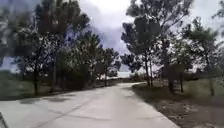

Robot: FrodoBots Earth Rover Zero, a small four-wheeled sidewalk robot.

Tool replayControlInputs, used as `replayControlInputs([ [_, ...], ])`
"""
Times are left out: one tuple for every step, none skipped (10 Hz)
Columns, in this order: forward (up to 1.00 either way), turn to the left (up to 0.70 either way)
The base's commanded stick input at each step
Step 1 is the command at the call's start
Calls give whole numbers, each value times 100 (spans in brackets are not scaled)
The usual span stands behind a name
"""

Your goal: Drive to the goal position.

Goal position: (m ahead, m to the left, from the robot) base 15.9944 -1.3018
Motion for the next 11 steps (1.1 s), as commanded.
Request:
replayControlInputs([
  [85,6],
  [85,0],
  [85,0],
  [85,0],
  [85,0],
  [85,0],
  [85,0],
  [85,0],
  [85,0],
  [85,0],
  [85,0],
])
